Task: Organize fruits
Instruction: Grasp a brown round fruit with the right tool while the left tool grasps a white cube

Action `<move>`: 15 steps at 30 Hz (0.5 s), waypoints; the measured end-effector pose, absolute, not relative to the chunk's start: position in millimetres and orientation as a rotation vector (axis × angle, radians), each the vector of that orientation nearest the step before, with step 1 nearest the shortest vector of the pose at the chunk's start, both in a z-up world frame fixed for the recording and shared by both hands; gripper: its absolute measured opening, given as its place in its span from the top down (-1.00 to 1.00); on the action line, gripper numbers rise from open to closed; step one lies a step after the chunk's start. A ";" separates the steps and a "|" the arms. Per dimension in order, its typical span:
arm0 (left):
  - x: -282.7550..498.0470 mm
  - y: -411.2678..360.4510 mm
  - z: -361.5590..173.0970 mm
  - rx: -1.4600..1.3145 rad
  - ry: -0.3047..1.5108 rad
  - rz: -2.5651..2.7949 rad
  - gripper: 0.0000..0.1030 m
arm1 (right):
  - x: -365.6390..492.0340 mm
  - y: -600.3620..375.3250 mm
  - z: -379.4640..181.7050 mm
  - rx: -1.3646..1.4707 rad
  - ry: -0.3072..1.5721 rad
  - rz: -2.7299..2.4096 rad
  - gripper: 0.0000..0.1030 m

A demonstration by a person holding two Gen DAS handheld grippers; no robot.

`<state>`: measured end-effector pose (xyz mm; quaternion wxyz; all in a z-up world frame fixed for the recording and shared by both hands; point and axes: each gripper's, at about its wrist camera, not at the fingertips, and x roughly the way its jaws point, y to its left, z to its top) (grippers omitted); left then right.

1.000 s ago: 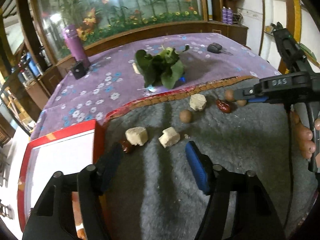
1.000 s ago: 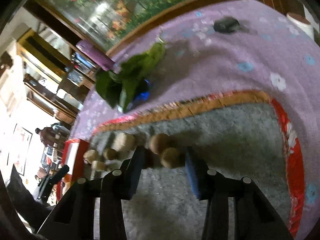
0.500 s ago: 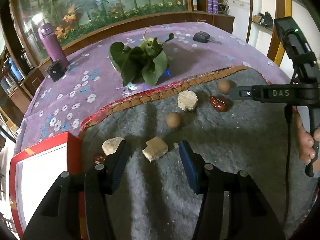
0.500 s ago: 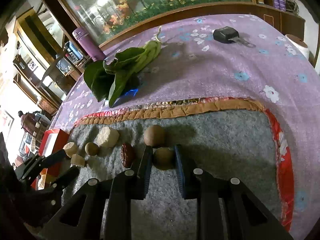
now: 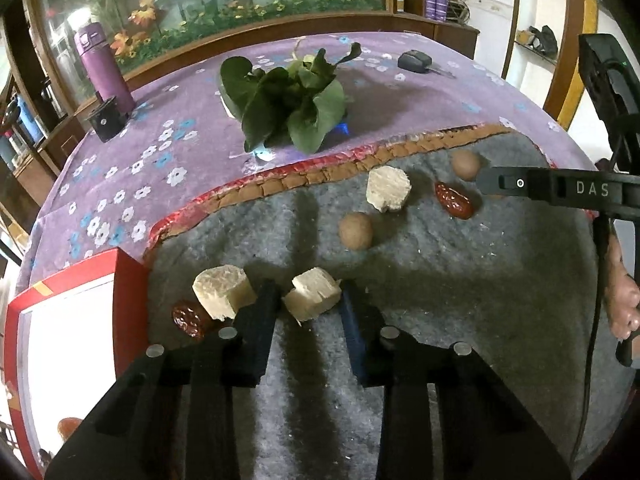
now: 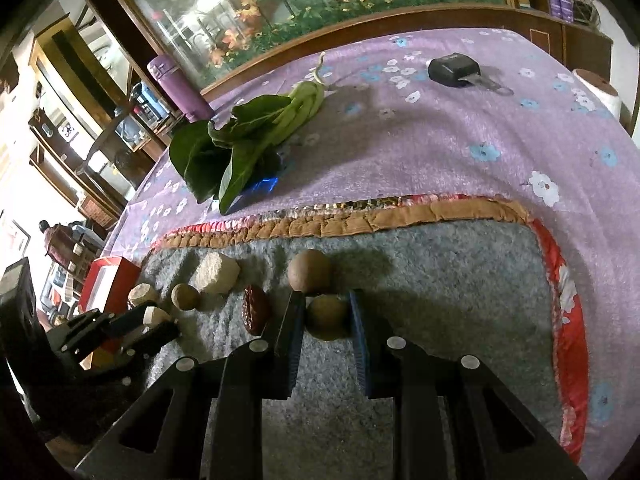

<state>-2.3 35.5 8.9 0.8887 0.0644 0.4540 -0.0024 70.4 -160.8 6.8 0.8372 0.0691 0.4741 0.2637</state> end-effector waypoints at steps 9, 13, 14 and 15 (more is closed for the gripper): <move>-34.2 35.2 31.0 0.092 0.871 0.046 0.50 | 69.9 -165.7 8.6 0.198 0.993 0.584 0.55; -68.5 43.6 57.0 0.035 0.786 0.063 0.50 | 66.4 -172.2 18.0 0.235 0.934 0.584 0.55; -78.9 46.7 64.1 0.023 0.761 0.074 0.50 | 65.0 -175.3 22.0 0.251 0.908 0.585 0.55; -88.9 48.8 69.4 0.022 0.739 0.090 0.50 | 63.9 -177.7 24.8 0.262 0.888 0.585 0.55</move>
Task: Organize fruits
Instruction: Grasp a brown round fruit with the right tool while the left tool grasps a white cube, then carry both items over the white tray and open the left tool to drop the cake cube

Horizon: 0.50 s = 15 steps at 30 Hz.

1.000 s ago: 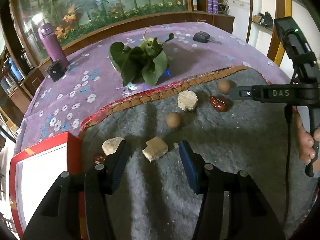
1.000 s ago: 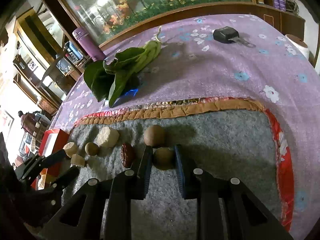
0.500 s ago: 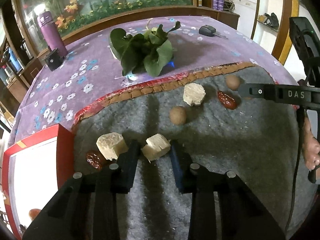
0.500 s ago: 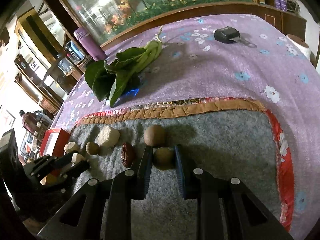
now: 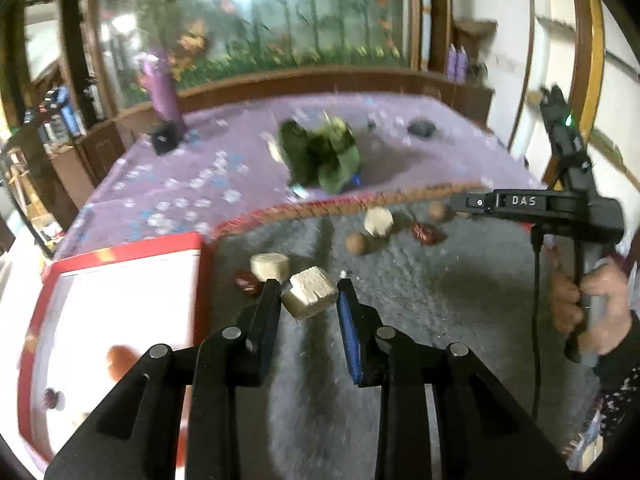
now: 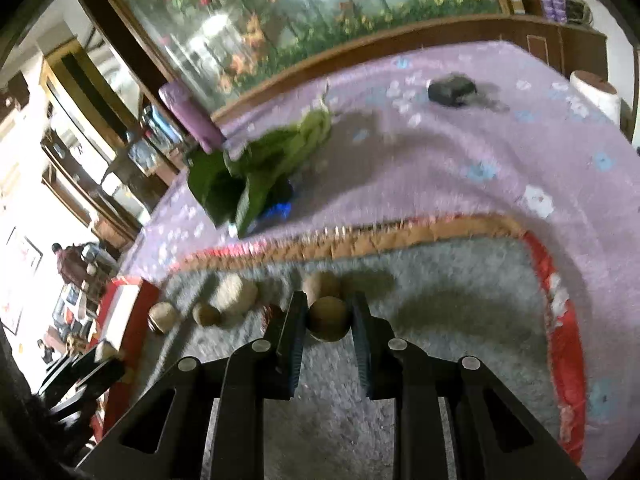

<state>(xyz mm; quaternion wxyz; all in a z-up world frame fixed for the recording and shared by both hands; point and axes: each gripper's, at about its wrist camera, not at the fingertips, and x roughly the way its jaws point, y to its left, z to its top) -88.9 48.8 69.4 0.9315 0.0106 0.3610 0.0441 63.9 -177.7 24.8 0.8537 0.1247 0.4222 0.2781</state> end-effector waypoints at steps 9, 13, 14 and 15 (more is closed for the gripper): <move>-135.8 72.0 96.0 -0.009 0.620 0.216 0.50 | 58.0 -191.7 41.1 0.307 0.750 0.538 0.55; -143.7 76.4 99.5 -0.013 0.594 0.242 0.49 | 58.7 -195.5 42.4 0.308 0.732 0.516 0.55; -145.5 77.6 100.4 -0.009 0.587 0.252 0.49 | 58.8 -195.6 42.6 0.306 0.730 0.509 0.55; -147.3 78.7 101.2 -0.006 0.583 0.263 0.49 | 58.0 -197.1 42.8 0.302 0.726 0.504 0.55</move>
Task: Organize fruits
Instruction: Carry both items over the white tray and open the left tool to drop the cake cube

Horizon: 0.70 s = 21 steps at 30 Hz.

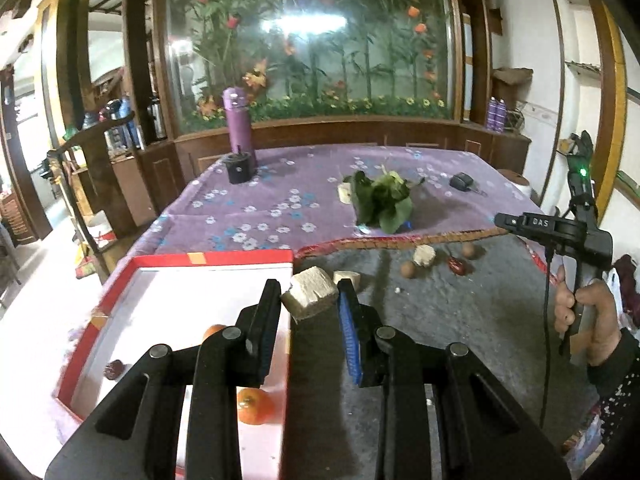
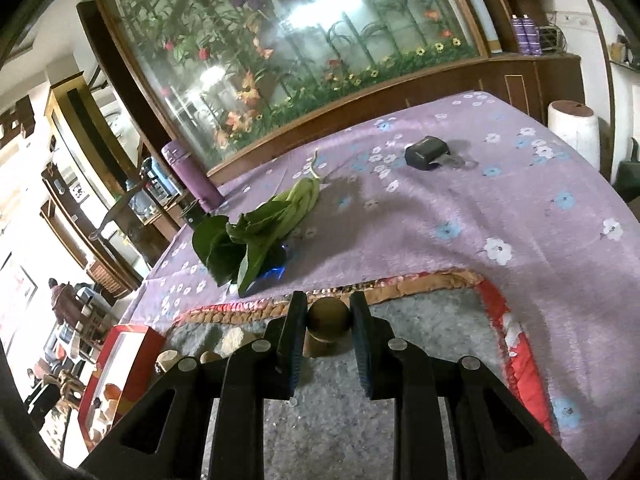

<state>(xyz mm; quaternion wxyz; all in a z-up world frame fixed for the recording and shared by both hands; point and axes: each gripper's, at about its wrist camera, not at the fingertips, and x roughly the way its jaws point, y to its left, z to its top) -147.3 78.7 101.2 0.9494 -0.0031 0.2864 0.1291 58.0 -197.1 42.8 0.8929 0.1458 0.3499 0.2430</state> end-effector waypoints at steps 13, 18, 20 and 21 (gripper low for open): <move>-170.3 114.0 107.1 0.060 0.527 0.459 0.49 | 27.4 -155.3 73.7 0.244 0.664 0.578 0.56; -179.4 132.8 104.7 0.035 0.527 0.494 0.49 | 2.4 -101.6 93.9 0.216 0.646 0.693 0.56; -183.3 139.4 104.0 0.029 0.523 0.509 0.49 | -7.8 -79.4 99.3 0.207 0.636 0.738 0.57; -184.9 142.9 103.8 0.025 0.524 0.515 0.49 | -12.9 -68.3 101.3 0.206 0.634 0.761 0.57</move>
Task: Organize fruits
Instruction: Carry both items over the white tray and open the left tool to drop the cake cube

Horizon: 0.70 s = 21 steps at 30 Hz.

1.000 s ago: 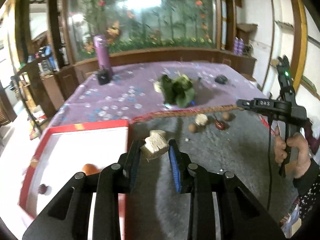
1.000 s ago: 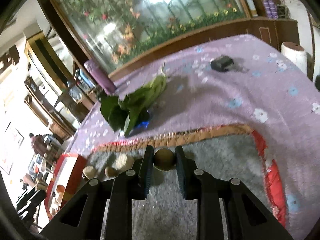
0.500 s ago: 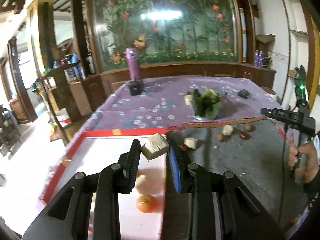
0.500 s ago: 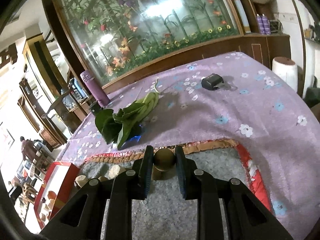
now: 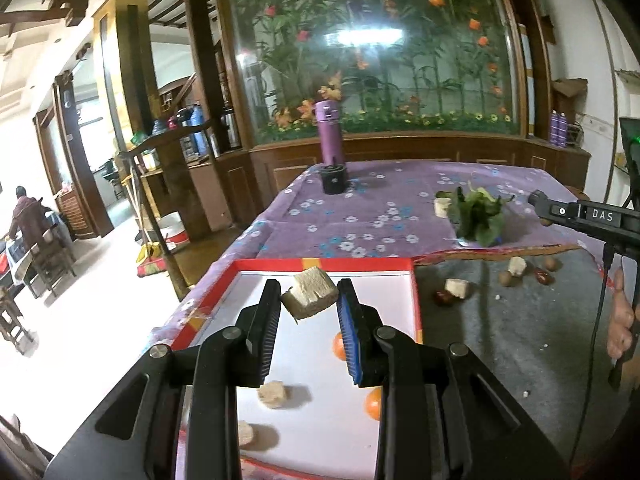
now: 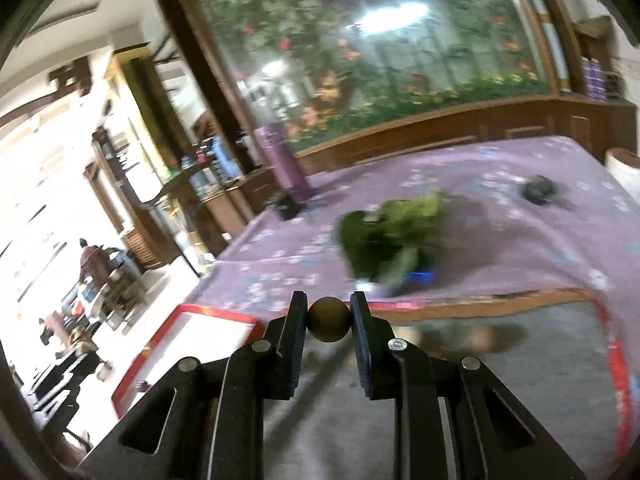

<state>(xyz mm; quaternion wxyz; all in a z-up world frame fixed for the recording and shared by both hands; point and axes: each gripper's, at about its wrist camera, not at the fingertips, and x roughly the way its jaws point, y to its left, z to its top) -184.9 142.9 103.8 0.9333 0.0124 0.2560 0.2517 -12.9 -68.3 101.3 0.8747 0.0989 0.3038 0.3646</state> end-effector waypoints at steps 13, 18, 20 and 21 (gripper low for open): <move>-199.4 177.5 96.0 -0.018 0.522 0.583 0.49 | -67.8 33.8 88.0 0.135 0.701 0.945 0.57; -203.7 188.2 92.4 -0.031 0.526 0.595 0.49 | -78.7 54.4 77.5 0.111 0.744 0.986 0.57; -205.6 192.5 91.2 -0.037 0.527 0.602 0.49 | -84.8 62.7 74.3 0.096 0.752 0.999 0.57; -206.7 194.1 90.8 -0.039 0.527 0.606 0.49 | -88.0 64.6 73.6 0.090 0.755 1.005 0.57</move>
